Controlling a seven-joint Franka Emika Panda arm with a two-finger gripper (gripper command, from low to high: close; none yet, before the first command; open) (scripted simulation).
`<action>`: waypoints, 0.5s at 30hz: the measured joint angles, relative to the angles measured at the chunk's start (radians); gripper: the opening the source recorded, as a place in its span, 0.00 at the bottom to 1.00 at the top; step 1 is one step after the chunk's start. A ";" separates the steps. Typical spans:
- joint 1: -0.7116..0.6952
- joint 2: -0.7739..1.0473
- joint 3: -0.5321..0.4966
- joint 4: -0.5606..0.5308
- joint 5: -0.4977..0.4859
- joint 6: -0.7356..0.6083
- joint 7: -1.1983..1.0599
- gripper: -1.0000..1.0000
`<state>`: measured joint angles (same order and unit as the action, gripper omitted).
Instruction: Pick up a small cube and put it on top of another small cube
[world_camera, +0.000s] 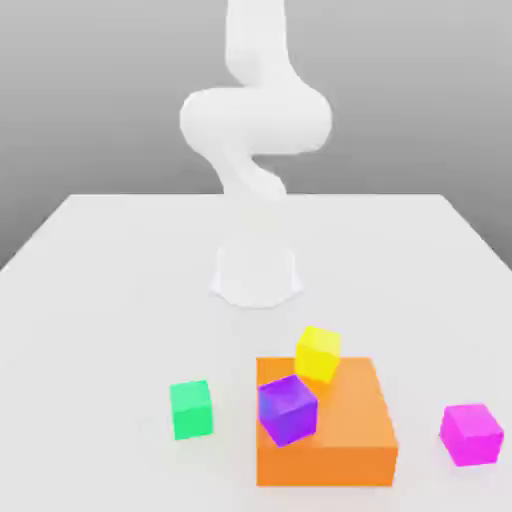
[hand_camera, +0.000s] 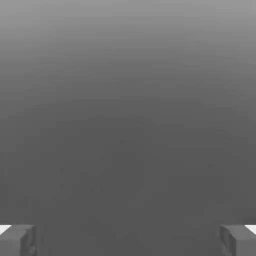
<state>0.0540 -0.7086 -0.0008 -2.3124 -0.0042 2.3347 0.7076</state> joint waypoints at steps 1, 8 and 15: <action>0.023 0.039 0.000 -0.005 -0.001 0.015 -0.040 0.50; 0.163 0.296 0.006 -0.040 -0.002 0.113 -0.308 0.50; 0.273 0.550 0.040 -0.074 0.003 0.209 -0.577 0.50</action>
<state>0.3274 -0.1587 0.0388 -2.3868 -0.0013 2.5434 0.1308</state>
